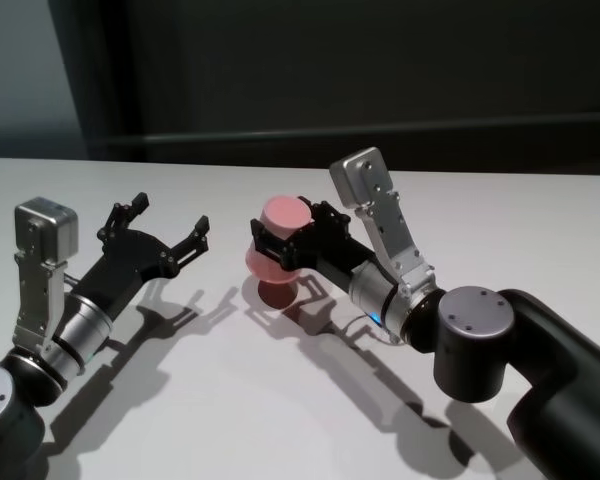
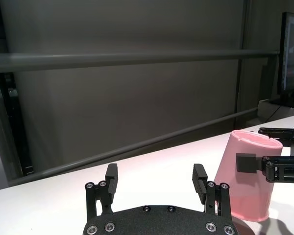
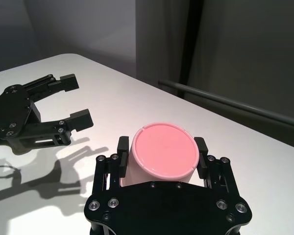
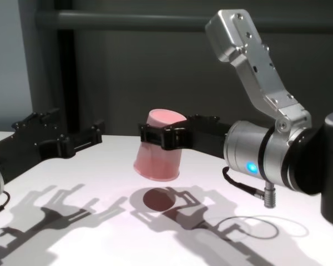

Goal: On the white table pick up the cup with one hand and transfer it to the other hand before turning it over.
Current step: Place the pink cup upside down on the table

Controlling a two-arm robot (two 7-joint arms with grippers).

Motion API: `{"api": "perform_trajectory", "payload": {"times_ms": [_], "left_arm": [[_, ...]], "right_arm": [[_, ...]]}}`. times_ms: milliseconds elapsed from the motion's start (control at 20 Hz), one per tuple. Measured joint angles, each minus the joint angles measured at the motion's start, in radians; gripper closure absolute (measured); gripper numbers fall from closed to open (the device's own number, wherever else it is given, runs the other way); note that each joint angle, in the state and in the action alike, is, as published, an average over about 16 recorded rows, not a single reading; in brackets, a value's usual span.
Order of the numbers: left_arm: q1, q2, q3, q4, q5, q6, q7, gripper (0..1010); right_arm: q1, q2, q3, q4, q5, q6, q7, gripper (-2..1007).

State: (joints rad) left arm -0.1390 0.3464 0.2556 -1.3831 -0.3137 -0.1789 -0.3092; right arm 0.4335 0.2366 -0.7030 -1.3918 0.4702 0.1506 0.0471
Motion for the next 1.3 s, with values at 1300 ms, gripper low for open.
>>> {"api": "perform_trajectory", "payload": {"times_ms": [1300], "left_arm": [[0.000,0.000,0.000,0.000,0.000,0.000,0.000,9]], "right_arm": [[0.030,-0.077,0.008,0.156,-0.061,0.011,0.066,212]]}}
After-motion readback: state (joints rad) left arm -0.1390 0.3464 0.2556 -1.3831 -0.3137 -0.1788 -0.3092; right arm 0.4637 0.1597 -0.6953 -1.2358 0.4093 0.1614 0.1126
